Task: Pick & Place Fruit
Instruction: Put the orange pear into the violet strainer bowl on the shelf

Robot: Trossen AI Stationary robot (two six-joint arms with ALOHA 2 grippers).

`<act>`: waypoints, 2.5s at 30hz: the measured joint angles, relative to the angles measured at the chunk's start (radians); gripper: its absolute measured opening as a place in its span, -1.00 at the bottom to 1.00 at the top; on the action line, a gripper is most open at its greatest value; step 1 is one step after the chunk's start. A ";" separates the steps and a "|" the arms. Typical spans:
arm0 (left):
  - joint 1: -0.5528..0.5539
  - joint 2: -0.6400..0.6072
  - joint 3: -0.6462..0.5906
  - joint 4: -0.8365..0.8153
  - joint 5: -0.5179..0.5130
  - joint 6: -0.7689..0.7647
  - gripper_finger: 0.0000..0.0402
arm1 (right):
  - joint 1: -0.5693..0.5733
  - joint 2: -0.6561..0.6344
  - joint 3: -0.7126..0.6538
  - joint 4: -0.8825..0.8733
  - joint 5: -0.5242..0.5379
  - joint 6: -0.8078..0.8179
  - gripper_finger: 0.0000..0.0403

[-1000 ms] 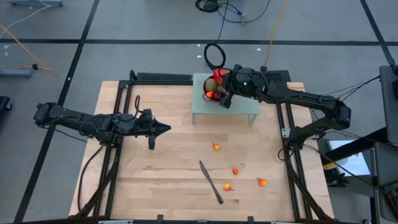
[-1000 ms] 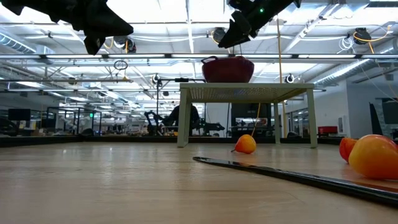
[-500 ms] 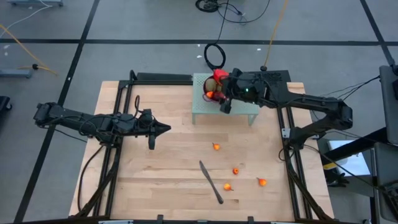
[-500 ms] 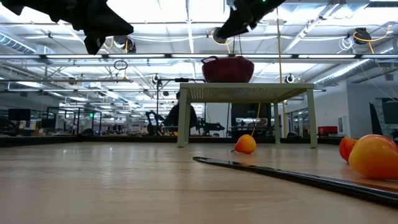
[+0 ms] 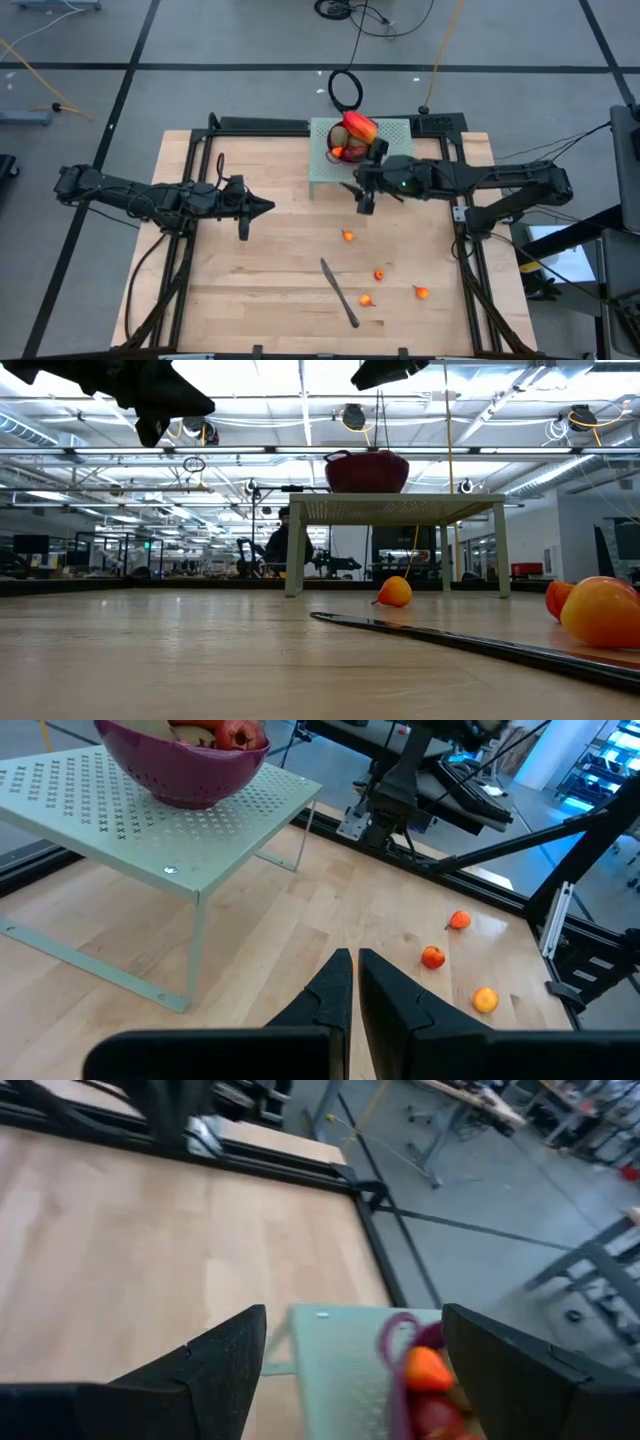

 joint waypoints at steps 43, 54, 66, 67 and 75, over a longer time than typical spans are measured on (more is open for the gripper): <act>0.000 0.000 0.000 -0.001 0.000 0.027 -0.89 | 0.390 -0.002 -0.008 -0.297 -0.040 0.599 0.26; 0.000 0.000 0.000 -0.001 0.000 0.027 -0.89 | 0.380 -0.001 -0.108 -0.218 -0.062 0.604 0.26; 0.000 0.000 0.000 -0.001 0.000 0.026 -0.89 | 0.266 0.077 -0.205 -0.129 -0.182 0.583 0.26; 0.000 0.000 0.000 -0.001 0.000 0.026 -0.89 | 0.258 0.086 -0.210 -0.134 -0.192 0.571 0.26; 0.000 0.000 0.000 -0.001 0.000 0.025 -0.89 | 0.209 0.187 -0.209 -0.067 -0.246 0.513 0.26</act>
